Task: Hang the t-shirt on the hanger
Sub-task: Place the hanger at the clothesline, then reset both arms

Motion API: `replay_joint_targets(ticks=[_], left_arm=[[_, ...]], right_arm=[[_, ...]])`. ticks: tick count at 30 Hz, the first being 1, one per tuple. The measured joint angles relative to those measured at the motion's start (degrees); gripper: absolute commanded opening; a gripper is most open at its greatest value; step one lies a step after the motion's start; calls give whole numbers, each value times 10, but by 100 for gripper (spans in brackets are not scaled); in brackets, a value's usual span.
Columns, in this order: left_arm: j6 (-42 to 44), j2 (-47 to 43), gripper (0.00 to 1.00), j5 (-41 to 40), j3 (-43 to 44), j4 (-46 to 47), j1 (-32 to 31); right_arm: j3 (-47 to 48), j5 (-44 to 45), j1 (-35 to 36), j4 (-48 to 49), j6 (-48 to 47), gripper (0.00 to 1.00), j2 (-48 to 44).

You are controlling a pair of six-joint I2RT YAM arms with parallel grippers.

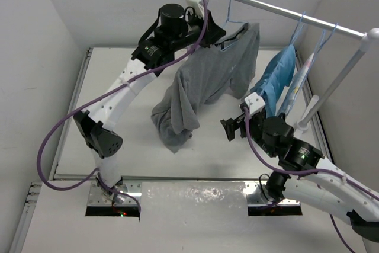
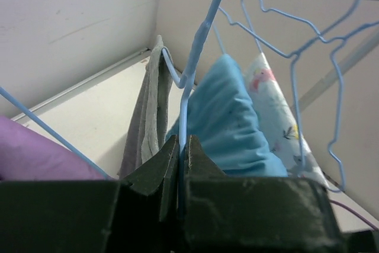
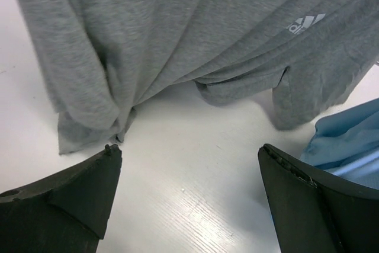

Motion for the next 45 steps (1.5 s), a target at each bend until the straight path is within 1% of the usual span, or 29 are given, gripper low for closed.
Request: replay_joint_targets(ticks=[9,13,16,17,18,19,21,22,27,28,39,45], left_arm=[[22,64,0,-37,30,23,0],[33,90,0,-41,35,29,0],[43,94,0,-34,29,32,0],[45,94,2,-31,28,33,0],[46,92,8,-27,25,36,0],[48,91,22,-23,22,37,0],[49,86,33,-12,14,40,0],[51,82,41,-6,7,39,0],[57,41,56,30,-37,30,-1],[59,30,63,36,-48,28,-2],[90,-107,64,107,-172,-1,-9],[107,-122,64,130,-233,-11,-26]], right_arm=[[-15,5,0,-5,6,94,-3],[-17,10,0,-11,8,94,-4],[-18,11,0,-15,8,94,-5],[-18,12,0,-16,8,94,-6],[-19,12,0,-17,8,94,-8],[-21,12,0,-17,8,94,-8],[-23,12,0,-19,8,95,-8],[-23,12,0,-19,8,95,-8],[-24,10,0,-25,10,95,-8],[-24,9,0,-27,10,95,-8],[-24,8,0,-33,13,95,-10],[-24,10,0,-39,22,95,-10]])
